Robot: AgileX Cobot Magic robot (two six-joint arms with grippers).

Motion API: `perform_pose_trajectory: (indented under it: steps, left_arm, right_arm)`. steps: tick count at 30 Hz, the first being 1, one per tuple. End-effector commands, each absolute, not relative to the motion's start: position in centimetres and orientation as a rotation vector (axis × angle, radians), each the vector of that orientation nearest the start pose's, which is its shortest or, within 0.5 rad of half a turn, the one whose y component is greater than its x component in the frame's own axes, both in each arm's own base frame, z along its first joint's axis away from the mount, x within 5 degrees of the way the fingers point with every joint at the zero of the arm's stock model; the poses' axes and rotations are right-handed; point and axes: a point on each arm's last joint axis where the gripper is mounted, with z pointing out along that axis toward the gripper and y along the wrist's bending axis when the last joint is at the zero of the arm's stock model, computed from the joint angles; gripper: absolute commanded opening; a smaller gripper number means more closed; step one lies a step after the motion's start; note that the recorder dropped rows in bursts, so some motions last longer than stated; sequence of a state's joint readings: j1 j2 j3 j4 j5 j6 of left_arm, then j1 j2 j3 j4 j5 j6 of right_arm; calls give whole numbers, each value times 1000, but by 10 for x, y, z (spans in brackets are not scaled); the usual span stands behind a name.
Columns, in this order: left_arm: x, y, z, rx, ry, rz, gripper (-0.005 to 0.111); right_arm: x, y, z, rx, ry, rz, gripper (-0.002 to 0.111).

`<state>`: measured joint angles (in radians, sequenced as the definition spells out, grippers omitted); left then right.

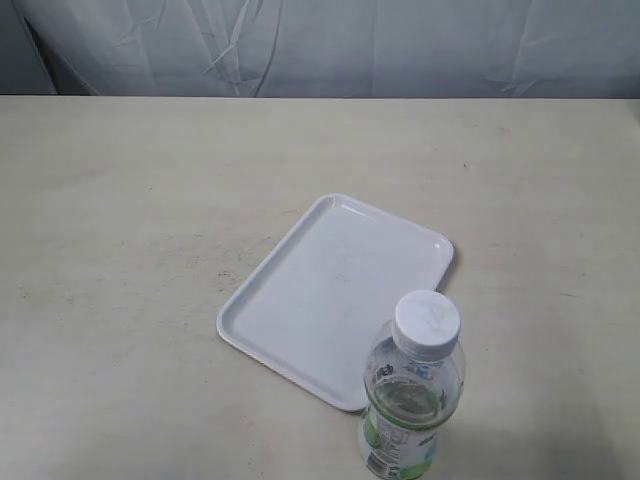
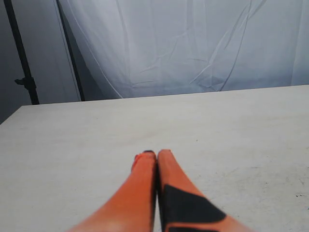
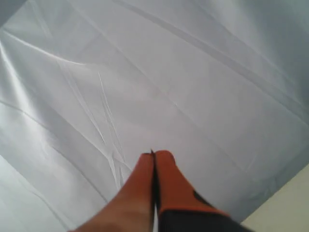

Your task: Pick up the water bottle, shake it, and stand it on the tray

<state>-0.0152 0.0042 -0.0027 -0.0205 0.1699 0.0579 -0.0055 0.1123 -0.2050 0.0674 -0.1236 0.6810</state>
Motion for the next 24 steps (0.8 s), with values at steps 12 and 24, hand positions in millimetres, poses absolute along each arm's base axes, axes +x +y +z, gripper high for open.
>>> perform_pose_trajectory:
  steps: [12, 24]
  left_arm:
    - [56, -2, 199, 50, 1640, 7, 2]
    - [56, -2, 199, 50, 1640, 7, 2]
  right_arm:
    - [129, 17, 435, -169, 1887, -14, -1]
    - [92, 59, 289, -445, 1825, 527, -1]
